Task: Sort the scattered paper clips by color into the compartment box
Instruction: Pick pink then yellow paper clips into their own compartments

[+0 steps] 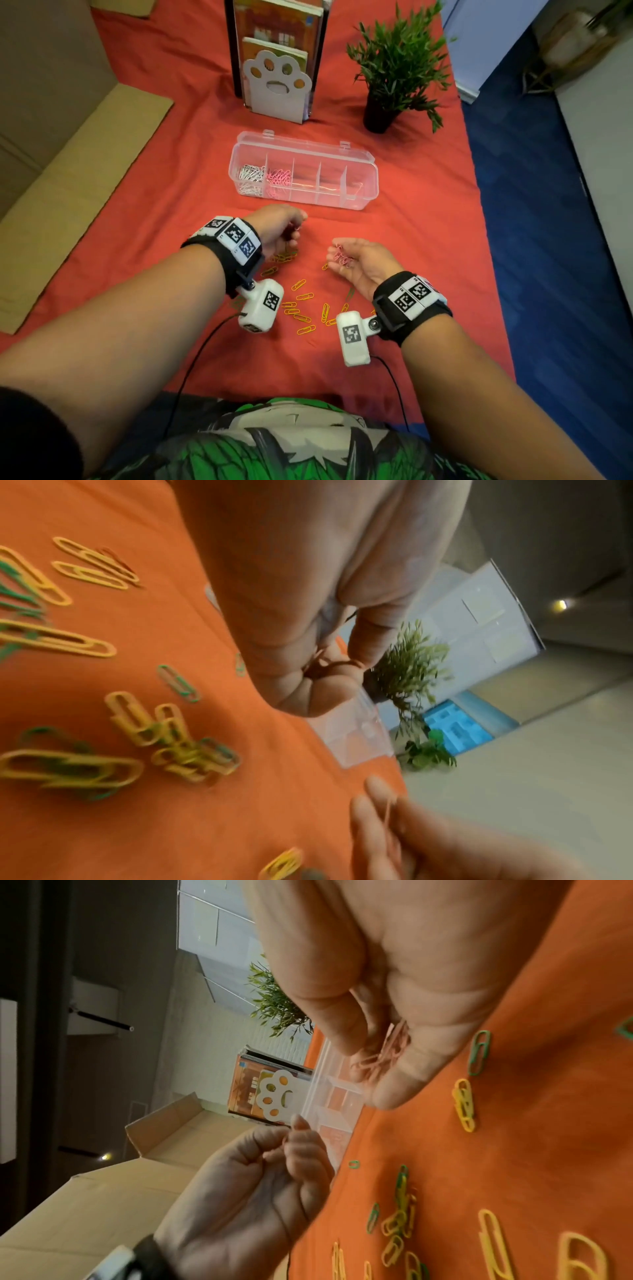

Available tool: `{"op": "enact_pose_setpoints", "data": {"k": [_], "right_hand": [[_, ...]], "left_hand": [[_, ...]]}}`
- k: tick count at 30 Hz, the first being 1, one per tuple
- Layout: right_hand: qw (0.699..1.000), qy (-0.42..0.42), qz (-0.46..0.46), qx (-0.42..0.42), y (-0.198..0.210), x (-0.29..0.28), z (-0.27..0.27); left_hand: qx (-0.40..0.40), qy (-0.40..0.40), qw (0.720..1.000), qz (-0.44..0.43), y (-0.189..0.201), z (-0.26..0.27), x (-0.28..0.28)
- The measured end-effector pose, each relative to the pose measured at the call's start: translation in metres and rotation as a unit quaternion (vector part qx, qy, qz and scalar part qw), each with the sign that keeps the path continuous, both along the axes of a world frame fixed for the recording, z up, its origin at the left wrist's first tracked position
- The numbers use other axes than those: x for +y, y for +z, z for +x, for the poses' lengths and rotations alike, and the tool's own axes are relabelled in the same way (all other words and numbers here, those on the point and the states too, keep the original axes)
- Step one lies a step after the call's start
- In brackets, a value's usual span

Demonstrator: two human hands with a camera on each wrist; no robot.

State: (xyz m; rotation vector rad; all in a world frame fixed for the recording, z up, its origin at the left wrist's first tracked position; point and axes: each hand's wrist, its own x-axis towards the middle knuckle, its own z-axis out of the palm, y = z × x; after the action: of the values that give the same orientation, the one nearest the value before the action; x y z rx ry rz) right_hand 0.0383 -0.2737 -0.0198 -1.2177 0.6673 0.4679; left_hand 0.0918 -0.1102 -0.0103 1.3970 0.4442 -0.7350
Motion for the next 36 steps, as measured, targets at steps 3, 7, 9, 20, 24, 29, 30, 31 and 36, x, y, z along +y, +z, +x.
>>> {"op": "enact_pose_setpoints", "data": {"k": [3,7,9,20,24,29,30,31,36], "right_hand": [[0.999,0.016,-0.02,-0.02,0.004,-0.003,0.006],[0.999,0.023,-0.033,-0.031,0.008,-0.009,0.008],[0.999,0.027,-0.041,-0.024,0.007,-0.011,0.008],[0.985,0.091,-0.147,-0.011,0.002,-0.015,0.012],[0.981,0.099,-0.166,-0.009,0.001,-0.009,0.019],[0.975,0.105,-0.195,-0.036,0.002,0.003,0.031],[0.972,0.102,-0.205,-0.05,0.003,0.006,0.036],[0.969,0.103,-0.217,-0.065,0.004,0.009,0.041],[0.938,0.119,-0.289,-0.15,0.021,0.033,0.076]], "left_hand": [[0.01,0.03,0.998,-0.057,0.014,0.021,0.002],[0.018,0.037,0.994,-0.099,0.025,0.034,0.004],[0.028,0.037,0.993,-0.111,0.026,0.036,0.004],[0.011,0.178,0.983,-0.036,0.039,0.073,0.015],[0.006,0.18,0.983,-0.022,0.036,0.083,0.019],[-0.025,0.198,0.979,-0.041,0.042,0.075,0.024],[-0.037,0.204,0.978,-0.035,0.041,0.07,0.027],[-0.05,0.205,0.977,-0.016,0.039,0.065,0.032],[-0.123,0.141,0.975,0.12,0.018,0.027,0.057]]}}
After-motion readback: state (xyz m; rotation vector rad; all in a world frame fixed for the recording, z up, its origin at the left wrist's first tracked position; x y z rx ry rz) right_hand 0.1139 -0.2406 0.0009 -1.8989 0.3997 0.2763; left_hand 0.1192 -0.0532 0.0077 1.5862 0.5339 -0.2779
